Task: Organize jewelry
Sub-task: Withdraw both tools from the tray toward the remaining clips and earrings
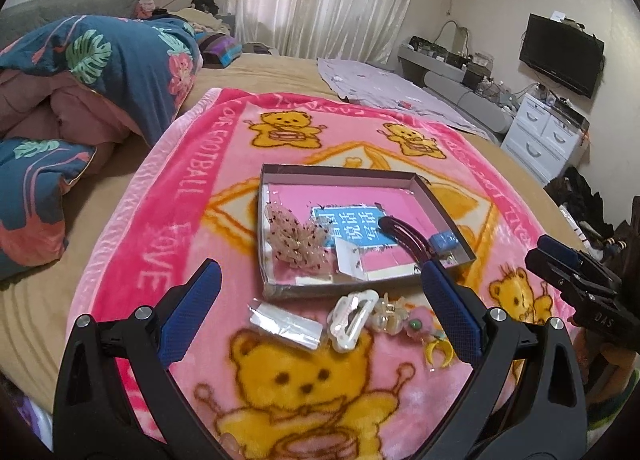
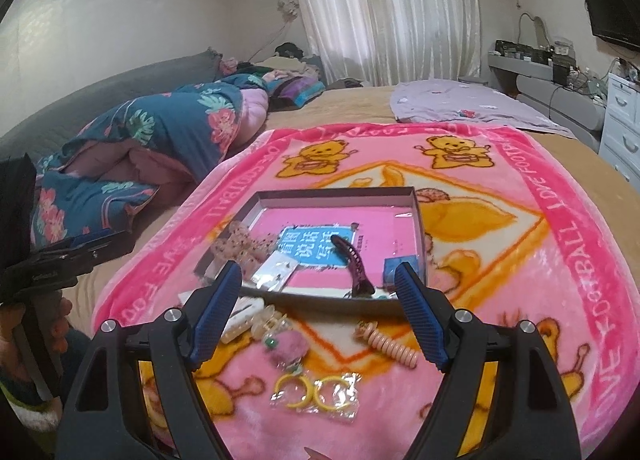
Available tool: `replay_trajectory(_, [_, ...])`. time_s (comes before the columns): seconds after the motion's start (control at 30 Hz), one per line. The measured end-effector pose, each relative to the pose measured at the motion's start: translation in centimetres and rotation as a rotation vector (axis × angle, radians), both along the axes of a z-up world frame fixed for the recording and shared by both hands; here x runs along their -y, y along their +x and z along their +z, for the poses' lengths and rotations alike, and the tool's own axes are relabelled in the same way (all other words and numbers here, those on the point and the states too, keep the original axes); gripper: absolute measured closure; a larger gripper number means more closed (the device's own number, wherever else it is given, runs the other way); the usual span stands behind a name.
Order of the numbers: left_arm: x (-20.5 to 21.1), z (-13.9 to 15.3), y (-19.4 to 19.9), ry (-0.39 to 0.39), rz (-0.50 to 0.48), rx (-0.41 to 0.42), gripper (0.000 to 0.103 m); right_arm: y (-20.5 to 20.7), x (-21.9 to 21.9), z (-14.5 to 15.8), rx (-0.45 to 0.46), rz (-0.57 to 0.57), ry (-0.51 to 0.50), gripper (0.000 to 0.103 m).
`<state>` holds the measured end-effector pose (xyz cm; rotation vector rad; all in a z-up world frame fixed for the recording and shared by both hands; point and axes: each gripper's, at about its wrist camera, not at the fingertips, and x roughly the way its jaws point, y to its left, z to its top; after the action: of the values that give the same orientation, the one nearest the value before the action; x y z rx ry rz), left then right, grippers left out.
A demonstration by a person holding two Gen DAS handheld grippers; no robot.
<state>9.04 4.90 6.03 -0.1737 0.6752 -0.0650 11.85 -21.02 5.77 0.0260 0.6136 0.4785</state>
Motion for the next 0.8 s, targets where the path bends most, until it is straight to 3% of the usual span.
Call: replay_trajectory(0.8, [0.8, -4.2, -1.4, 0.059, -0.015, -0.098, 0.010, -1.4, -2.6, -2.9, -0.065, 0.090, -0.089, 0.025])
